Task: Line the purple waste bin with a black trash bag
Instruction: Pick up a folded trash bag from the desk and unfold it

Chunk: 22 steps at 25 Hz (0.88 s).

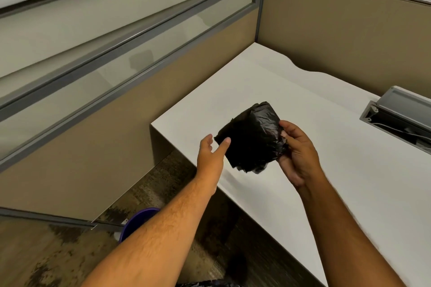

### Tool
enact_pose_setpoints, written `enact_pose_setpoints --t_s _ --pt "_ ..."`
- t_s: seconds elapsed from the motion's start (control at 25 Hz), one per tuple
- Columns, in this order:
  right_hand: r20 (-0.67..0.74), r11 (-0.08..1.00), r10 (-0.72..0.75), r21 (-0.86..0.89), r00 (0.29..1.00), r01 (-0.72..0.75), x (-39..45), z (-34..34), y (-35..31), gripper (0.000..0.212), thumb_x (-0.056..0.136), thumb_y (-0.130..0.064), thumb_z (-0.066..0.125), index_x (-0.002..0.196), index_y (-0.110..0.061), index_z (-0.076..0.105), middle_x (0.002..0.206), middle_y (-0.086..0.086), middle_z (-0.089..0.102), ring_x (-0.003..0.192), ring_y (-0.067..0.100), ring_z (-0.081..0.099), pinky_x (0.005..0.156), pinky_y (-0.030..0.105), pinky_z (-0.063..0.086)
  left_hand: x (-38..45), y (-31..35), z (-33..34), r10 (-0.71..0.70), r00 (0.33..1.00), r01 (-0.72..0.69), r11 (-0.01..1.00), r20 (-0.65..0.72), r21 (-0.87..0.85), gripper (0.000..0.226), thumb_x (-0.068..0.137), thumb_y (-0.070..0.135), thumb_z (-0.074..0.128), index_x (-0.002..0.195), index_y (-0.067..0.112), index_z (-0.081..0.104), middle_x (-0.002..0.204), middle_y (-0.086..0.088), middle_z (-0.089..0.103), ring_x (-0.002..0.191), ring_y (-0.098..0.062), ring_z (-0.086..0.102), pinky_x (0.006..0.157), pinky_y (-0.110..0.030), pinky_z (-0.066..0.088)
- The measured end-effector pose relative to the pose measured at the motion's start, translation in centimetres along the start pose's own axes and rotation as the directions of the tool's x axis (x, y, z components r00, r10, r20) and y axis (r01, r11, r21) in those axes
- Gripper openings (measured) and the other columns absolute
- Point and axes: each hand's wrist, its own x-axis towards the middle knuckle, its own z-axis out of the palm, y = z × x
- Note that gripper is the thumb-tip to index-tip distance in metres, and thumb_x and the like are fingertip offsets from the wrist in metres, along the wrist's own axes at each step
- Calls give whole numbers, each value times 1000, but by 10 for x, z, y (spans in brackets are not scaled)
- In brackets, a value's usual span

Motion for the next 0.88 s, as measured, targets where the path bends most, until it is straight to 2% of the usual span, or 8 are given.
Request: enact_pose_setpoints --t_s 0.12,0.2,0.4,0.48,0.56,0.64,0.76,0.88 --pt "26 965 78 247 997 -82 -11 3 2 31 98 0 63 117 -14 83 128 14 78 117 27 75 104 45 59 -8 0 -8 -223 953 257 954 206 -154 61 99 61 62 149 26 58 146 0 67 127 -18 64 107 -35 49" --pt "35 919 151 364 988 -153 -15 2 7 42 91 -6 72 133 -9 74 141 20 70 132 33 68 113 50 52 -14 -12 -19 -216 912 305 926 349 -221 49 103 50 63 142 20 67 140 -5 74 131 -25 67 118 -46 46" --pt "-158 904 326 340 932 -259 -18 7 36 31 103 4 53 129 9 70 145 26 65 137 33 63 102 43 58 -19 -19 -42 -64 991 99 942 120 -321 18 101 21 73 117 16 79 115 -7 84 114 -29 78 89 -40 63" --pt "-312 946 309 200 898 -255 -28 9 57 34 104 -2 55 135 4 66 145 20 64 137 34 60 108 46 53 -19 -13 -57 -7 999 22 950 47 -313 17 99 24 76 114 17 79 110 -6 85 103 -25 81 76 -33 65" --pt "-415 924 92 -304 905 -233 -51 24 74 32 104 -25 61 134 -13 67 141 6 65 132 29 60 109 49 50 -21 -8 -73 40 999 -39 949 -3 -313 20 96 27 79 114 17 79 108 -5 85 99 -23 82 73 -31 66" --pt "-219 797 -139 -604 966 -22 -74 45 89 35 101 -43 65 133 -28 67 138 -5 66 132 20 61 105 38 49 -24 -3 -86 89 996 -90 951 -18 -297 26 93 30 83 115 18 78 107 -3 85 99 -22 82 75 -31 66" --pt "264 682 -21 -702 964 207 -100 80 106 65 84 -56 78 144 -40 59 142 -22 63 128 -2 62 98 17 49 -34 9 -104 107 994 -106 950 -13 -293 38 81 41 92 110 21 78 98 -3 86 94 -24 82 72 -34 66" --pt "405 636 -3 -705 914 314 -115 112 132 53 85 -18 86 135 -25 70 124 -9 78 115 7 73 101 26 57 -45 19 -130 109 993 -91 958 52 -273 75 54 71 94 108 23 77 94 -1 86 91 -22 83 74 -38 66"
